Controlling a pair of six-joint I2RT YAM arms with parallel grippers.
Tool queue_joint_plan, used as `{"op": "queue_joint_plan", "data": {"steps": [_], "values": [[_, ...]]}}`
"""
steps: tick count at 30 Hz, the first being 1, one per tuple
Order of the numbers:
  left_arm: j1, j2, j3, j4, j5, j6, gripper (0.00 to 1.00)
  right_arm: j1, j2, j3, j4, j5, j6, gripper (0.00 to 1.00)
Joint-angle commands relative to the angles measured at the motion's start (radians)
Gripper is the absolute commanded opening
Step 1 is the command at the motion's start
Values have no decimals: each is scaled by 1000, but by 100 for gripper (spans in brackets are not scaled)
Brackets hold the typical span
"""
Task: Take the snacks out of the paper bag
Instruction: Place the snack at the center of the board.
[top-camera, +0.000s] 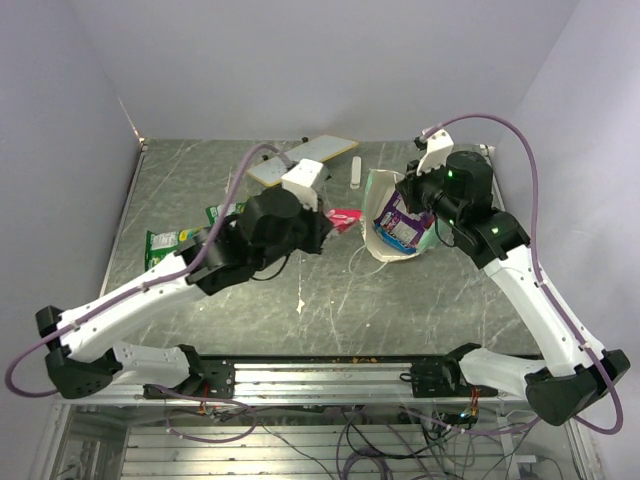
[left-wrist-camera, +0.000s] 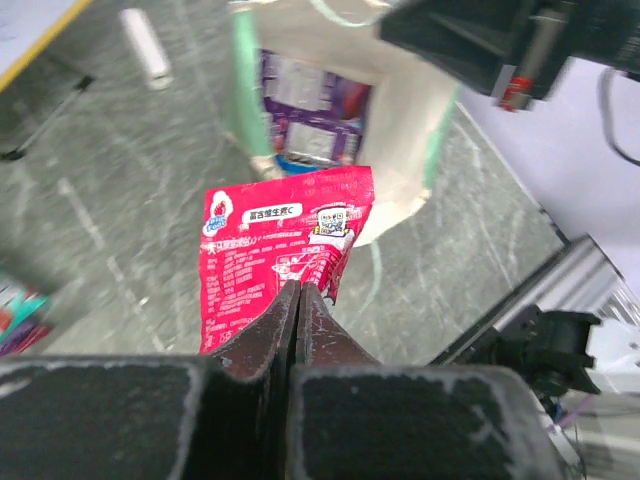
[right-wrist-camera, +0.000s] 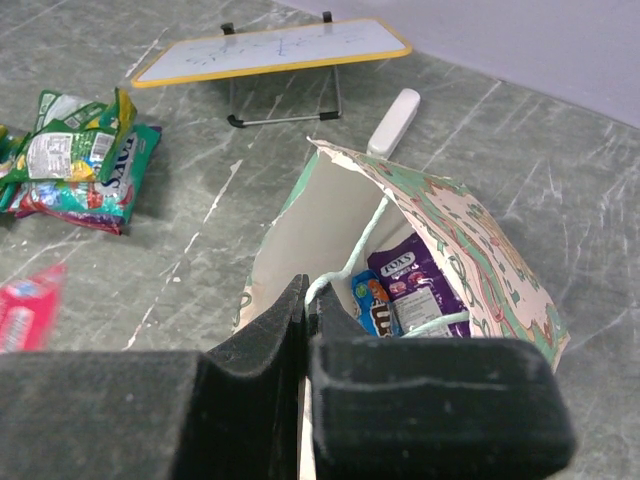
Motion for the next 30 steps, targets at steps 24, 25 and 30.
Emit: {"op": "queue_joint_plan", "data": {"steps": [24,25,30], "values": [[219,59,-604,80,-500,-276,7,-7,-71,30,-33,-26,33,0],[220,78,-607,86,-491,-281,7,-7,-72,32,-37,-23,34,0],[219,106,-648,124,-441,-313,7,-7,-83,43,-57,5,30,0]]}}
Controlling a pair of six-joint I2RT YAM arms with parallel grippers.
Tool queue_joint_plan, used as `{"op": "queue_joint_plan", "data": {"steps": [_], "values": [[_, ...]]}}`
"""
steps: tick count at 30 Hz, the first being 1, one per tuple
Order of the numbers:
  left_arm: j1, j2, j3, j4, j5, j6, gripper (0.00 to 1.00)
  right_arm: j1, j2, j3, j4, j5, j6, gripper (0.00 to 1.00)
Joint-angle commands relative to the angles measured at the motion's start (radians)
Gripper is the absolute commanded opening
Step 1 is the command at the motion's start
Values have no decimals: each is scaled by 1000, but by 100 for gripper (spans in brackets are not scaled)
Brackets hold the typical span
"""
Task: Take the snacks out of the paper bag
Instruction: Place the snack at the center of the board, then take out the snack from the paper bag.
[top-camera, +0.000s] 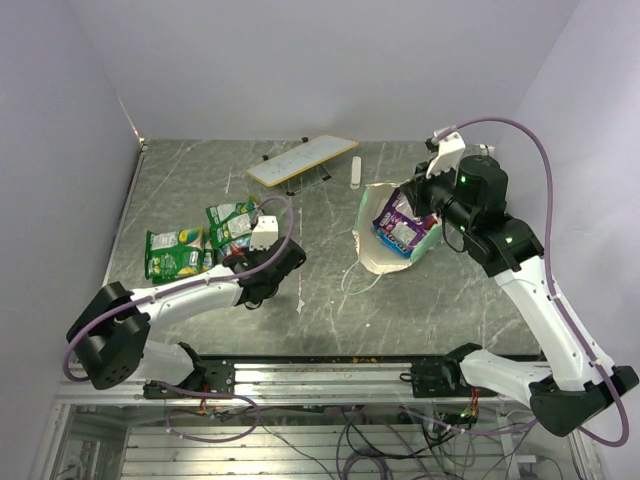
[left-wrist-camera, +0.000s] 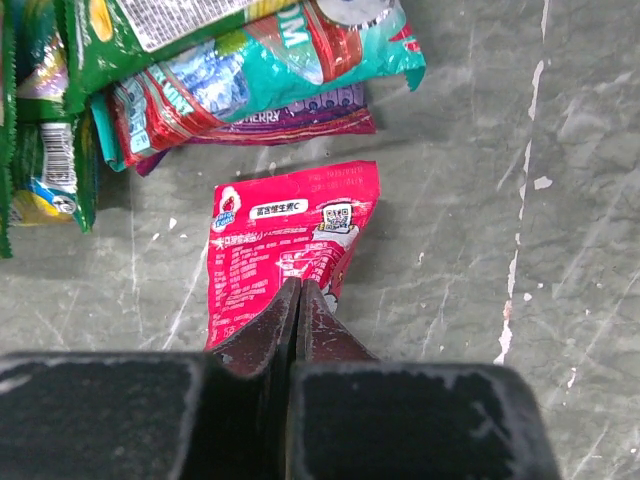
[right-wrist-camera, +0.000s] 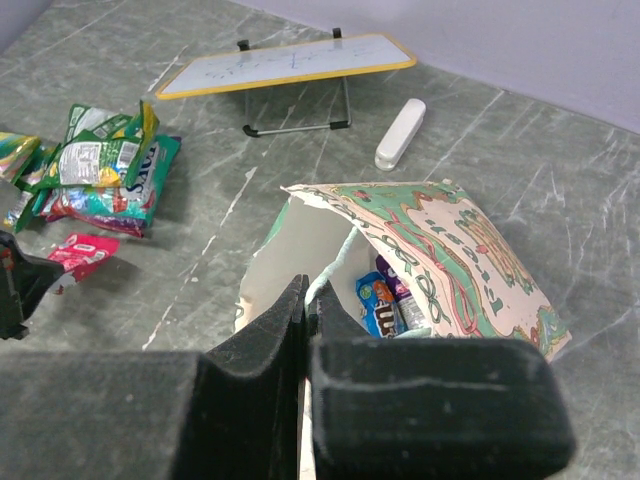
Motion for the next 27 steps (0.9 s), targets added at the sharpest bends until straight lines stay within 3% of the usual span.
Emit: {"op": "queue_joint_plan", "data": {"steps": [1,6,8,9,10,11,12,17,20,22,24,27], "values": [[6,-2,-47,103,22,-15,7,-5,-29,24,-16,30,9,0],[13,11,-45,114,67,8,11,-4,-31,6,0,16,36,0],[14,13,8,-5,79,-67,38,-5,-26,16,-10,12,41,0],[15,5,28,-48,101,-89,56,-5,-27,20,-12,14,40,0],[13,-11,39,-76,134,-96,80,-5,-31,17,-8,14,37,0],[14,-35,46,-91,165,-96,95,-5,-36,9,0,16,36,0],[13,-65,50,-104,189,-92,99,-5,-40,-1,11,14,35,0],[13,-231,90,-110,259,-46,98,-5,-30,-19,32,-49,24,0],[14,-283,112,5,337,26,99,-5,-30,-37,57,-141,-8,0],[8,-284,130,97,451,73,95,-5,-29,-38,65,-217,-30,0],[-32,-276,152,183,496,94,88,-5,-29,-37,68,-294,-45,0],[-181,-250,164,307,441,168,85,-5,-35,-59,95,-385,-42,0]]}}
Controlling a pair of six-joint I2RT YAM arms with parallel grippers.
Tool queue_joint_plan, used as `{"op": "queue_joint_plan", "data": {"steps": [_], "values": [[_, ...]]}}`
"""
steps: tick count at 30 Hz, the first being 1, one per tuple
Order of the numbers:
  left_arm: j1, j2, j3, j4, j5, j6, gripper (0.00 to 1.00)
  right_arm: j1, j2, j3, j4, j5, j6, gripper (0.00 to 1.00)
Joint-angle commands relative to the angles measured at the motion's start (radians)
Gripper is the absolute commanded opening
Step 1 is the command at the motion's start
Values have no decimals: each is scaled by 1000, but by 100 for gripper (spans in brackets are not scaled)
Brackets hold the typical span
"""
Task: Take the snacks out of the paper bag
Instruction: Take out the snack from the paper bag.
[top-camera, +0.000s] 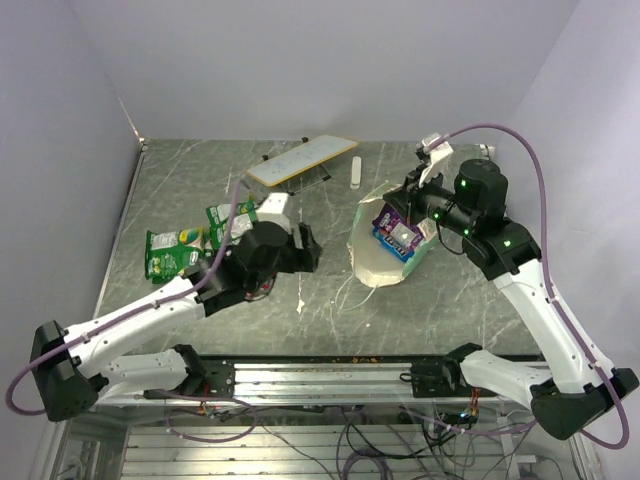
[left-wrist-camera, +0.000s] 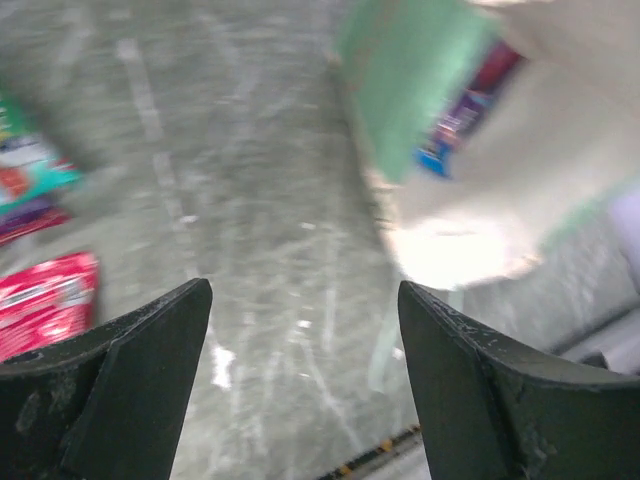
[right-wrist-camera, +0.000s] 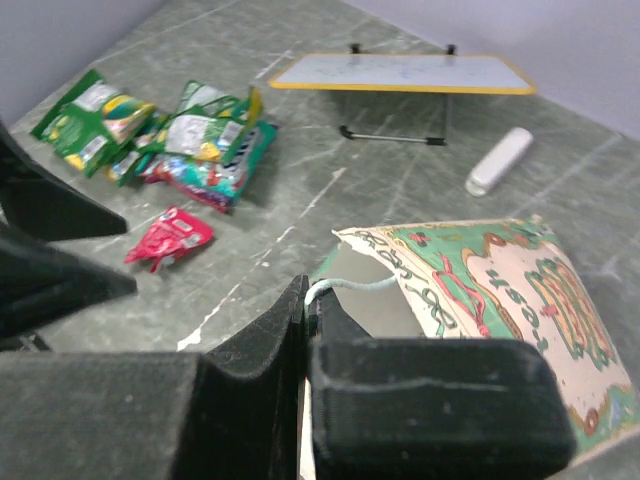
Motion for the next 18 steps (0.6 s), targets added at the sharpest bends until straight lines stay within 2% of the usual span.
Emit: {"op": "queue_joint_plan", "data": {"steps": [1,5,8,10,13,18], "values": [[-168,52,40,244,52,138,85,-3,-14,-33,70,-192,-22,0],[-242,188,65,361,77,175,76,-1,2,-41,83,-290,-11,0],[-292,307,64,520,81,266,71,0,21,-18,66,-296,16,0],[-298,391,57,618,77,314,61,0,16,-15,79,-280,47,0],[-298,505,58,753,56,342,53,0,11,-11,104,-268,89,0],[-297,686,115,867,13,341,42,0,29,22,92,-237,122,0]]}}
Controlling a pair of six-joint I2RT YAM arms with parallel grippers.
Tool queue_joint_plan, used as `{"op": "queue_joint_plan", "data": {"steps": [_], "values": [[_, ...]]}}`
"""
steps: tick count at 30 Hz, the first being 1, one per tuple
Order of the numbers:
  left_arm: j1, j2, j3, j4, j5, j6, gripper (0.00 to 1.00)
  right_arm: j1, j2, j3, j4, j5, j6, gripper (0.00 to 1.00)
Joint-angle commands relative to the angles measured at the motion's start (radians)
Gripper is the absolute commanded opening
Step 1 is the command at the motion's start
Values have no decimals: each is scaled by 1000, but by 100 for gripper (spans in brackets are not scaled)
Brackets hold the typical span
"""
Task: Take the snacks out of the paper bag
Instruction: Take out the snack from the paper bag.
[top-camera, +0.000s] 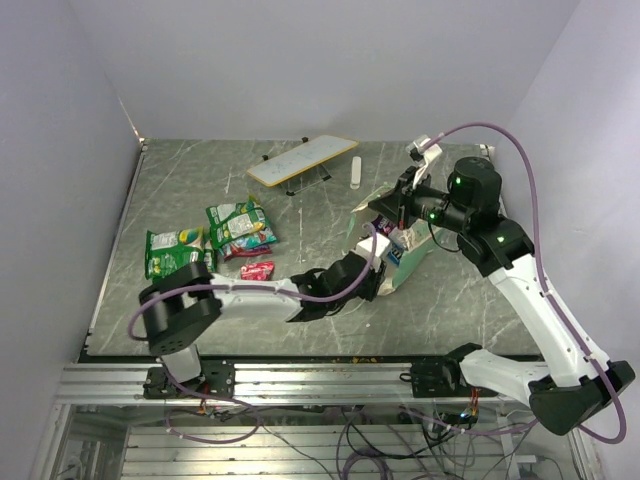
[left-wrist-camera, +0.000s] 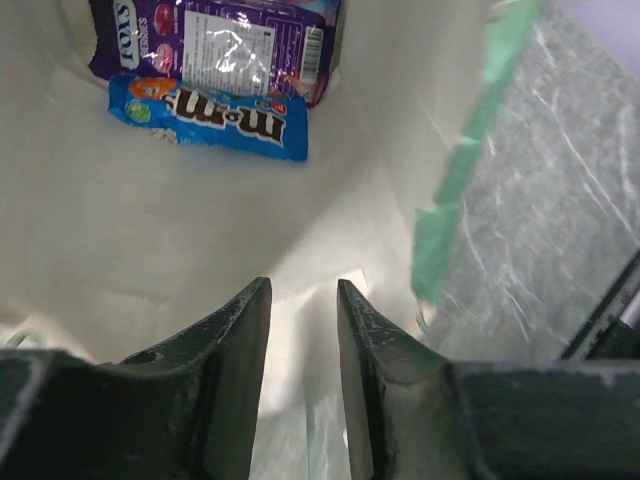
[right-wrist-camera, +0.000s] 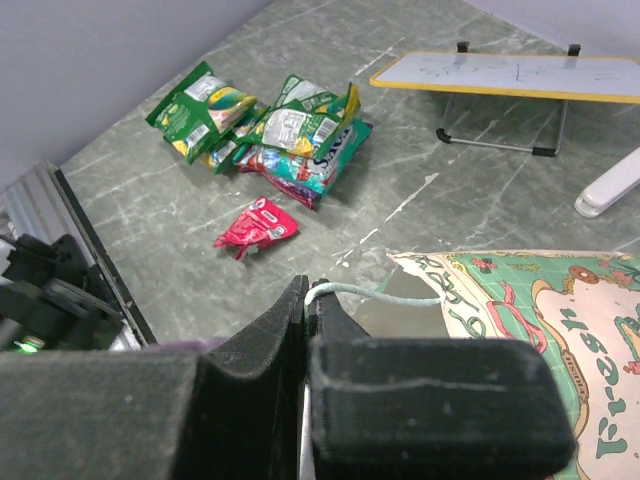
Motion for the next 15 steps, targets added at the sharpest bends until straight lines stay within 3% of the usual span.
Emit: {"op": "queue_joint_plan", "data": {"steps": [1,9,15], "values": [[0,123,65,228,-58,28,42,0,7,49,39,20,54,0],[37,289,131,303,-88,35,40,0,34,105,-24,33,28,0],[59,405,221,300,-113,60,48,0,42,120,-57,31,5,0]]}}
